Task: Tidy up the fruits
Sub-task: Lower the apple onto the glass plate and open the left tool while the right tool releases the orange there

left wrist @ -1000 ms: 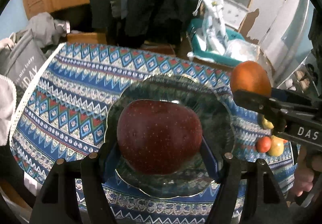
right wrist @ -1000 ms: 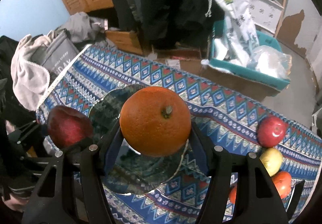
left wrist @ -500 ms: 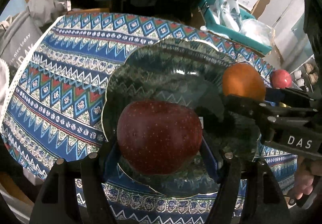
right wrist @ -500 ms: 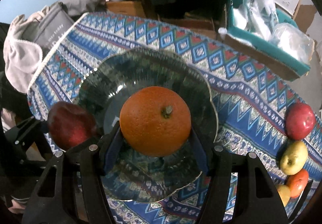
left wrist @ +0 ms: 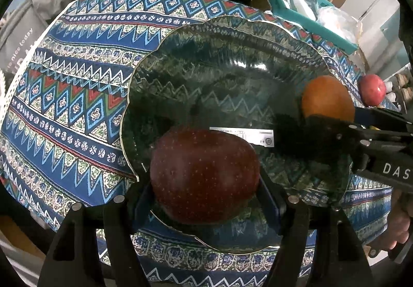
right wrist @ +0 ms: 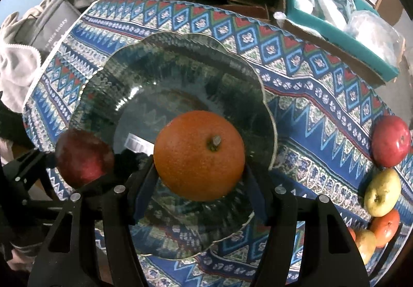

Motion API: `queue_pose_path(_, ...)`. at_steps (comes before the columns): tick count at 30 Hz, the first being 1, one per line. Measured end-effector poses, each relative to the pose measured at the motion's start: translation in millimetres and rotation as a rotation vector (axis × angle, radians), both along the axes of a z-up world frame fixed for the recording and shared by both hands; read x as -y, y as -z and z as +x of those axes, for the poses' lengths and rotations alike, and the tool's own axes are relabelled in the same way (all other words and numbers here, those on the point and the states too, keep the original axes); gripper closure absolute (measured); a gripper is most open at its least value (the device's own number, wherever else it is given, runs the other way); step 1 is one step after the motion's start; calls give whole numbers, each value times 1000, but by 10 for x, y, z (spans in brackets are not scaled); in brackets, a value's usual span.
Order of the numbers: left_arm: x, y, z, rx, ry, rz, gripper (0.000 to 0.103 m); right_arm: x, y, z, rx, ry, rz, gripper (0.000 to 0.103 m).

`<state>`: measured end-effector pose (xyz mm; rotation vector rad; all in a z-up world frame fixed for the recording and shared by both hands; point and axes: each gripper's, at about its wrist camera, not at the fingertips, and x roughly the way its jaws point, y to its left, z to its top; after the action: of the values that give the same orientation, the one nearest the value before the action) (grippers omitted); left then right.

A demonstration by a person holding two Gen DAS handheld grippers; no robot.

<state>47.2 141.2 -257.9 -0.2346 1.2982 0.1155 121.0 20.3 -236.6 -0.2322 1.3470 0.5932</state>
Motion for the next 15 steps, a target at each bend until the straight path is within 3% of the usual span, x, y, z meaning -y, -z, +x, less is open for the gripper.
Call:
queue_pose_path(7,93,18,34,-12,35,49,29,38,-17,23,-5,12,11,36)
queue_pose_path(11,95,-104,23,29,37,64,22,74,-38,44,-13,28,33,33)
queue_pose_path(15,66,-184,2,48,26,65,21,55,-57,10,4,13,22,33)
